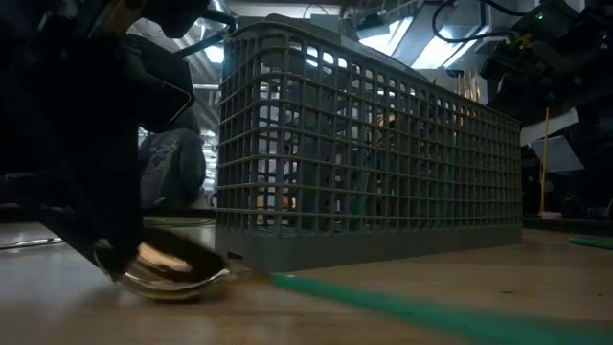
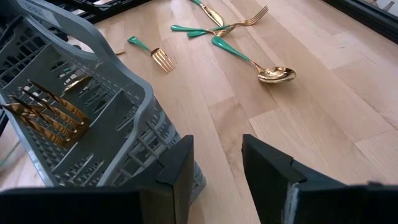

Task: Sort silverware
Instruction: Put the gold spoon into the gray silverware organizer

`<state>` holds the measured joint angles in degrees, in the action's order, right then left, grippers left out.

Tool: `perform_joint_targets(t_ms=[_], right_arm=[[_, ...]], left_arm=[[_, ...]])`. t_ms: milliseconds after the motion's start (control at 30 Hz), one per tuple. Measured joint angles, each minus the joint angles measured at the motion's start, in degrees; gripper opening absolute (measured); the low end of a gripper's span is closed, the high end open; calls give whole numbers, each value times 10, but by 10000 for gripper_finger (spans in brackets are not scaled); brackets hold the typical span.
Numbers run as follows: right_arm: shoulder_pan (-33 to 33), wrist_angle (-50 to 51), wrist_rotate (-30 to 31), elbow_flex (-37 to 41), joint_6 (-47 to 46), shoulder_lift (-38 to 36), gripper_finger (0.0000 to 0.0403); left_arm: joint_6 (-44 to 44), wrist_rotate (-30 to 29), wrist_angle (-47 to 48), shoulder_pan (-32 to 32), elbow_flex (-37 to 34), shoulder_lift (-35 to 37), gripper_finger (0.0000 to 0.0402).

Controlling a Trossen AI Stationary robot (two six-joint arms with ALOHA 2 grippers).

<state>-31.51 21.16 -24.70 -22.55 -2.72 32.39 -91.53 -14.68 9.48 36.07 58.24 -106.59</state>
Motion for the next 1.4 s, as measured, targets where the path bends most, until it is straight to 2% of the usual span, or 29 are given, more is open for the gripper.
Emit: perform_joint_targets(t_ms=[100, 167, 433, 800, 1000, 1400], right_arm=[[0, 0, -4, 0, 0, 0, 136], [0, 0, -4, 0, 0, 0, 136], [0, 0, -4, 0, 0, 0, 136], [0, 0, -4, 0, 0, 0, 136], [0, 0, -4, 0, 0, 0, 136], [0, -1, -5, 0, 0, 0, 136]], left_arm=[[19, -4, -3, 0, 0, 0, 15], [19, -7, -5, 0, 1, 1, 8], [56, -10, -48, 7, 0, 3, 5], [108, -62, -117, 18, 0, 4, 1], [159, -101, -174, 12, 0, 4, 0], [285, -125, -329, 2, 0, 7, 0]])
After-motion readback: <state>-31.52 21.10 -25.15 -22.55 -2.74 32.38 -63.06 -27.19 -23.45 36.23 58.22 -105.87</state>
